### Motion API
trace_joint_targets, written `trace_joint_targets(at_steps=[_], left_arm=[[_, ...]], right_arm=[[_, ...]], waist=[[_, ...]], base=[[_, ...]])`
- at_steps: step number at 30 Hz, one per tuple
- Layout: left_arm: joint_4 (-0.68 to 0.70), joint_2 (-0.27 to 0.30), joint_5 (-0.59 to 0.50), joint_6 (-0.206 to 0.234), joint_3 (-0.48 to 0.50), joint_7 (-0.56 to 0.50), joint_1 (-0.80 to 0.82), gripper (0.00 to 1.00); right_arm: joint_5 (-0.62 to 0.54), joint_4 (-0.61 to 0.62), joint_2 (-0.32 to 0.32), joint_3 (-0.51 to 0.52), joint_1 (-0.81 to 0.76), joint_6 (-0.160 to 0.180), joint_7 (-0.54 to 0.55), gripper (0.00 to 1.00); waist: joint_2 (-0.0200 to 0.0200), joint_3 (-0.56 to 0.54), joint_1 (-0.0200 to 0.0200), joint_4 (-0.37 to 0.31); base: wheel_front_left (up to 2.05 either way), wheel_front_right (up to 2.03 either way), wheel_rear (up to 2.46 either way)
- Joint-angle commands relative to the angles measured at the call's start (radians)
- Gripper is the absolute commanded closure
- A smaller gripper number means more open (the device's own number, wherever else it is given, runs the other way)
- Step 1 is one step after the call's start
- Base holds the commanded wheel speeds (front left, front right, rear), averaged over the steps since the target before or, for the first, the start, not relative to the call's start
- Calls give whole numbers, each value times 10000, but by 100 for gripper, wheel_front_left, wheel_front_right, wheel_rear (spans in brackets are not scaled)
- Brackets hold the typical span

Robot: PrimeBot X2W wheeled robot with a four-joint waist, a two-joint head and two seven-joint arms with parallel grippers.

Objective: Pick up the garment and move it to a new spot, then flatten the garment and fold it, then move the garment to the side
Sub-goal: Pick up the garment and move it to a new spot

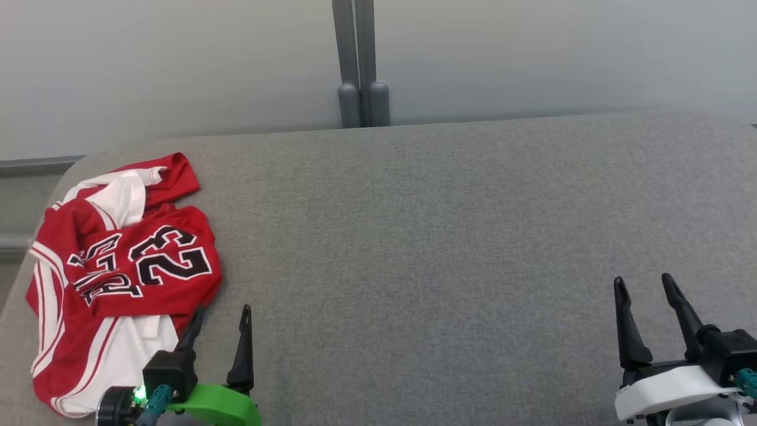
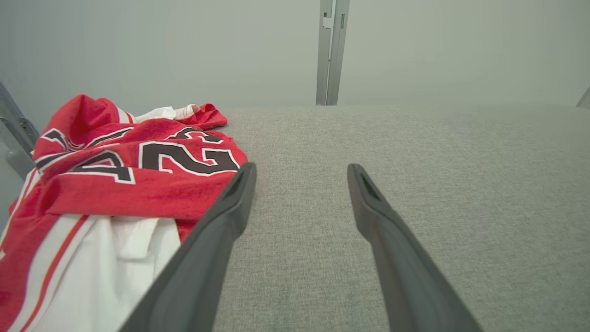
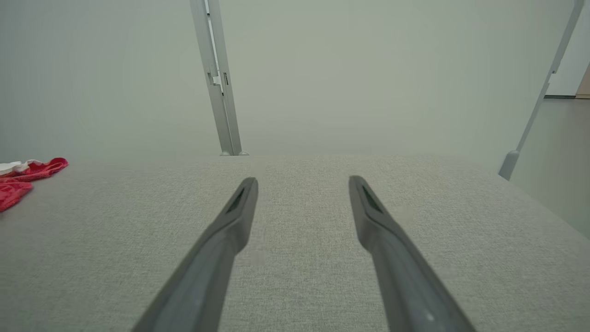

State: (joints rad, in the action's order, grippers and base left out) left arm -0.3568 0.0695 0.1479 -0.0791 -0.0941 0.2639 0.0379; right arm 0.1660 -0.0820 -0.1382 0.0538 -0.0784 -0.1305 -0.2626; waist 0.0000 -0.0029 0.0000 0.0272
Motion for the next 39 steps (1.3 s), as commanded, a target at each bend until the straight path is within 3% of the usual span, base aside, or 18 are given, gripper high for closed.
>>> trace_joint_targets(at_steps=[1,11,16,24,29,32,39], left_arm=[[-2,14,-72,-8,-8,9,197,0],[-7,-47,137,166,252,9,76,0],[72,-3,130,176,500,9,-49,0],[147,-26,264,99,741,9,318,0],[-265,143,269,-159,378,-214,1368,0],[-713,243,487,-304,138,-949,2441,0],[-2432,275,2254,-498,156,-3521,4804,0]], right_arm=[[-47,70,60,-57,-144,-4,-33,0],[-104,147,191,-562,59,-4,-35,0],[-111,118,84,-714,209,-4,-33,0],[-86,186,-58,-691,146,-4,-33,0],[-46,274,-338,-812,530,-4,-33,0],[-25,298,-570,-928,783,-4,-33,0],[110,187,-885,-1419,1492,-4,-33,0]], waist=[[0,-10,0,516],[0,17,0,3097],[0,123,0,3731],[0,510,0,3899],[0,1116,0,3723],[0,1521,0,3550],[0,2445,0,2869]], base=[[0,0,0],[0,0,0],[0,0,0],[0,0,0],[0,0,0],[0,0,0],[0,0,0]])
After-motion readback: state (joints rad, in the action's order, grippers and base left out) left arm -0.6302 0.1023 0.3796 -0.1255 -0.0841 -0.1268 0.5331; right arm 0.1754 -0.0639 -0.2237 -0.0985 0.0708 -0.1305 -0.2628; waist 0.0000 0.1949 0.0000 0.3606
